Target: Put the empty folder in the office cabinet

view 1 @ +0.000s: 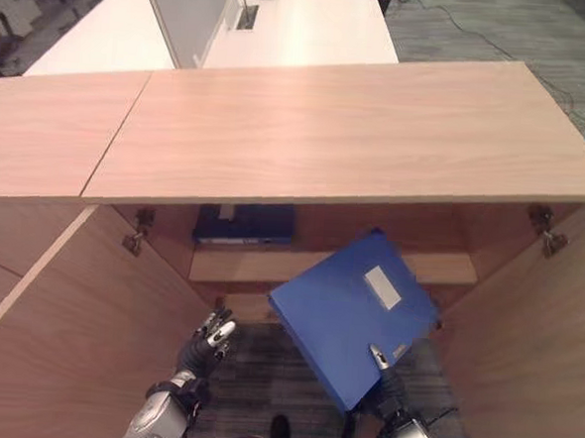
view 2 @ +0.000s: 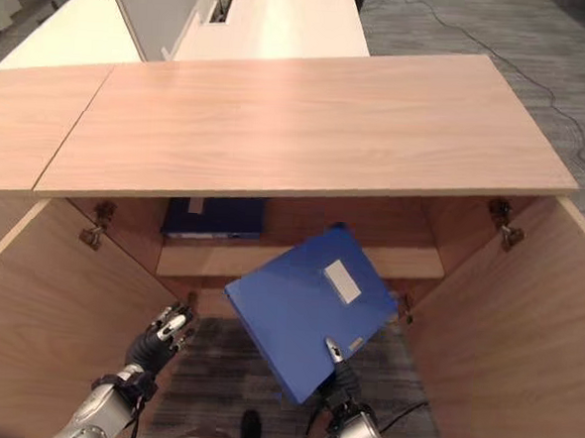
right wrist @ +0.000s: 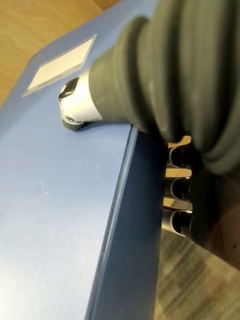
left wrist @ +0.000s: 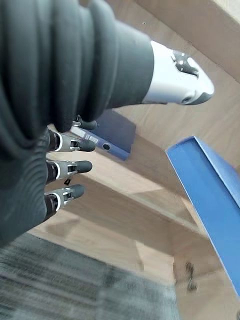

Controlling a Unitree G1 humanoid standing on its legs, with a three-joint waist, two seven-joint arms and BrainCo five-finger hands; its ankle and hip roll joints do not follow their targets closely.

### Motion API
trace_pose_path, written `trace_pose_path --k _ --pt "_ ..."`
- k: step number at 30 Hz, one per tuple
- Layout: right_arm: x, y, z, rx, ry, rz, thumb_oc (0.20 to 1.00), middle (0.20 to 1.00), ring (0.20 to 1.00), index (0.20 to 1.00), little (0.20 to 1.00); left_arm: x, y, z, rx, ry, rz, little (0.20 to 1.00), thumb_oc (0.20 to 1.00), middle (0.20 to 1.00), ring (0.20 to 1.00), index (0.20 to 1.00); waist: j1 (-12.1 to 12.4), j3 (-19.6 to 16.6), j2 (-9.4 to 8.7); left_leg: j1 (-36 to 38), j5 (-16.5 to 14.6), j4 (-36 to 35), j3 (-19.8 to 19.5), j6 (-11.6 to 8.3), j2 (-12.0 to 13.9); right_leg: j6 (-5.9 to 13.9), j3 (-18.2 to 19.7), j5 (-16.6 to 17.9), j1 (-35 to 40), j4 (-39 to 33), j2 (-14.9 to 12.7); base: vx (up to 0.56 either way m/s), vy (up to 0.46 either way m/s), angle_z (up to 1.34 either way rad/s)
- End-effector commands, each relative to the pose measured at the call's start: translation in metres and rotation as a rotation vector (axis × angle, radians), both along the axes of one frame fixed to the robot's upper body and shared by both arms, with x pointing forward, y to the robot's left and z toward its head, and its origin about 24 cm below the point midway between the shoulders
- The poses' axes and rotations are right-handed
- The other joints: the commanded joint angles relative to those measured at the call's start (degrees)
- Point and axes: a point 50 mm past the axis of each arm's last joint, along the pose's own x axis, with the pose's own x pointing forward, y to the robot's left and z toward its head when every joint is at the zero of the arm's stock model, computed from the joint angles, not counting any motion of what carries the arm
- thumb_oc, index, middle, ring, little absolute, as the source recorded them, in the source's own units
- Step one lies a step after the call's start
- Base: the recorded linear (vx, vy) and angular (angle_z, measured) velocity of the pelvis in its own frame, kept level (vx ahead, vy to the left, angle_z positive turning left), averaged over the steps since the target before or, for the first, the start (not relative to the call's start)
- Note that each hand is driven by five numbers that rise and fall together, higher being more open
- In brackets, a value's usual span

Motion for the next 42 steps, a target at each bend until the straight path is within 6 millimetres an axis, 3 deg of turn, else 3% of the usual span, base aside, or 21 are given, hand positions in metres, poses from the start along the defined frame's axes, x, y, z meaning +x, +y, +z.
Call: trace_pose_path --k 1,10,11,13,15,17,20,22,27,31,34,36,38,42 --pt "0.023 0.011 0.021 0.029 -0.156 0.028 0.200 0.200 0.200 0.200 0.200 0.007 0.007 0.015 0.031 -0.085 0.001 1.000 1.000 1.000 1.000 1.000 -0.11 -1.21 -2.64 -1.48 -0.20 -0.36 0.24 0.20 -2.84 2.97 0.93 -0.23 2.31 0.25 -2.05 0.17 -0.173 0.09" --pt "0.017 0.002 0.020 -0.001 -0.151 0.050 0.200 0.200 0.200 0.200 0.200 0.001 0.004 0.012 0.018 -0.061 -0.026 1.000 1.000 1.000 1.000 1.000 -0.70 -0.99 -2.77 0.34 0.02 0.79 0.55 -2.85 2.06 0.10 1.54 -4.04 4.00 0.86 1.59 0.12 -0.174 0.05" --pt "0.019 -0.003 0.022 -0.009 -0.163 0.032 0.200 0.200 0.200 0.200 0.200 0.002 0.004 0.012 0.007 -0.061 -0.021 1.000 1.000 1.000 1.000 1.000 -0.68 -0.03 -3.76 -3.04 -0.49 7.70 1.32 -3.43 3.09 -0.77 1.44 -4.93 4.80 0.62 1.68 -0.02 -0.193 0.03" --pt "0.021 -0.008 0.024 -0.018 -0.170 0.012 0.200 0.200 0.200 0.200 0.200 0.002 0.001 0.011 0.002 -0.052 -0.033 1.000 1.000 1.000 1.000 1.000 -0.18 1.27 -4.48 -7.02 0.68 14.99 1.30 -3.61 3.09 -1.76 1.07 -5.46 5.68 0.55 1.85 -0.02 -0.184 0.07" --pt "0.023 -0.011 0.026 -0.030 -0.173 0.014 0.200 0.200 0.200 0.200 0.200 0.001 -0.002 0.010 -0.003 -0.049 -0.040 1.000 1.000 1.000 1.000 1.000 -0.12 1.56 -5.02 -9.61 1.17 17.17 3.19 -2.79 4.34 -2.06 0.46 -6.46 6.14 0.61 1.53 0.02 -0.100 0.16" --pt "0.022 -0.012 0.026 -0.035 -0.169 0.017 0.200 0.200 0.200 0.200 0.200 -0.001 -0.004 0.010 -0.008 -0.042 -0.049 1.000 1.000 1.000 1.000 1.000 0.00 1.41 -5.09 -9.74 0.78 15.31 4.45 -2.28 4.83 -1.87 0.44 -6.86 6.59 0.39 1.34 0.07 -0.039 0.11" --pt "0.028 -0.022 0.030 -0.101 -0.187 0.014 0.200 0.200 0.200 0.200 0.200 -0.007 -0.003 0.004 0.008 -0.013 -0.065 1.000 1.000 1.000 1.000 1.000 0.91 1.70 -4.70 -14.03 4.96 10.50 3.71 -3.05 4.52 -1.49 1.01 -7.39 7.78 -0.16 1.50 0.06 0.008 0.11" --pt "0.027 -0.021 0.029 -0.085 -0.181 0.005 0.200 0.200 0.200 0.200 0.200 -0.009 -0.003 0.004 0.009 -0.009 -0.064 1.000 1.000 1.000 1.000 1.000 0.95 1.10 -4.03 -12.58 5.79 7.76 4.01 -3.39 4.76 -1.34 1.70 -7.88 8.33 -0.12 1.95 0.11 0.065 -0.08" --pt "0.021 -0.020 0.025 -0.071 -0.160 -0.006 0.200 0.200 0.200 0.200 0.200 -0.016 -0.003 0.002 0.001 0.008 -0.065 1.000 1.000 1.000 1.000 1.000 0.71 -0.27 -2.17 -7.80 6.39 1.28 4.41 -3.28 3.76 -1.03 2.57 -8.11 10.19 -1.22 1.90 0.13 0.100 -0.25" --pt "0.021 -0.018 0.026 -0.058 -0.169 -0.012 0.200 0.200 0.200 0.200 0.200 -0.020 0.002 0.002 0.011 0.015 -0.044 1.000 1.000 1.000 1.000 1.000 0.54 -0.22 -1.56 -5.87 5.60 -0.02 4.80 -2.84 3.15 -0.67 2.94 -7.97 10.44 -1.50 1.53 0.07 0.097 0.12" --pt "0.026 -0.018 0.034 -0.051 -0.210 -0.021 0.200 0.200 0.200 0.200 0.200 -0.025 0.005 0.002 0.012 0.026 -0.023 1.000 1.000 1.000 1.000 1.000 0.66 0.38 -1.31 -5.88 4.96 0.27 4.93 -2.30 2.80 -0.24 3.08 -7.74 9.93 -1.30 0.92 -0.01 0.063 -0.02" --pt "0.045 -0.015 0.051 -0.046 -0.303 -0.028 0.200 0.200 0.200 0.200 0.200 -0.022 0.006 0.004 0.020 0.015 -0.020 1.000 1.000 1.000 1.000 1.000 1.09 2.17 -1.12 -8.10 4.55 1.29 4.94 -1.69 2.60 0.14 3.39 -7.45 6.98 -0.05 0.07 -0.11 0.051 -0.05" --pt "0.050 -0.015 0.057 -0.047 -0.329 -0.031 0.200 0.200 0.200 0.200 0.200 -0.021 0.006 0.004 0.022 0.010 -0.022 1.000 1.000 1.000 1.000 1.000 1.18 2.55 -1.03 -8.97 4.41 1.75 4.92 -1.55 2.56 0.13 3.61 -7.39 5.87 0.48 -0.18 -0.11 0.045 -0.08" --pt "0.087 -0.012 0.096 -0.058 -0.516 -0.040 0.200 0.200 0.200 0.200 0.200 -0.008 0.004 0.011 0.052 -0.039 -0.049 1.000 1.000 1.000 1.000 1.000 1.74 5.88 -0.86 -15.49 2.18 7.18 4.70 -0.89 2.30 0.29 4.42 -8.69 -1.00 5.79 -1.93 -0.16 0.049 -0.01"
